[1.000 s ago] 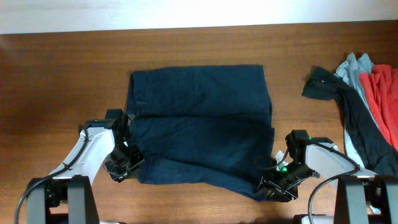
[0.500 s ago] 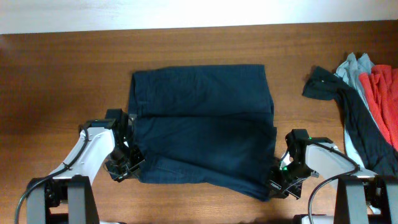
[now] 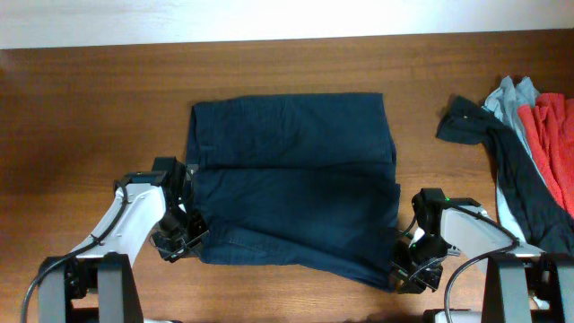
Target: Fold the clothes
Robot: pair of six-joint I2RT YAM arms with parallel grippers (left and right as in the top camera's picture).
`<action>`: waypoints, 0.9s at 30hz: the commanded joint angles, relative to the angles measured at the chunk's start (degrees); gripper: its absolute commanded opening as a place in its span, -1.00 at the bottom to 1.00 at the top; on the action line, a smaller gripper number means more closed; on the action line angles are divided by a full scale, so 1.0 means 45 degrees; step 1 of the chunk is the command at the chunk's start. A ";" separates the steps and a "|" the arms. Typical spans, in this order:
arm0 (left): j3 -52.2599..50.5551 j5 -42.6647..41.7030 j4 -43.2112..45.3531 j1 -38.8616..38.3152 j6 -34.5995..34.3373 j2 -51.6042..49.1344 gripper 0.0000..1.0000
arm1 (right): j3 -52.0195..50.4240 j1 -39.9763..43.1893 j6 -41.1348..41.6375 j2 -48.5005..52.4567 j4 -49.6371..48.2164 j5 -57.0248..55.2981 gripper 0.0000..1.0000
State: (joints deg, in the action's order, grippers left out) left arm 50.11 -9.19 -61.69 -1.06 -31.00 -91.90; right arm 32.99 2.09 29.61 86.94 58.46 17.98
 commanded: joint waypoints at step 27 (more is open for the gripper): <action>0.0185 0.0044 0.0034 0.0019 0.0253 -0.0078 -0.84 | -0.1180 0.0544 0.0758 -0.0053 -0.2463 0.2414 -0.48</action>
State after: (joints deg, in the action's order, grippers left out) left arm 50.13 -9.17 -61.65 -1.06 -30.85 -91.90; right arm 27.94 4.19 34.06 84.79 50.92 33.74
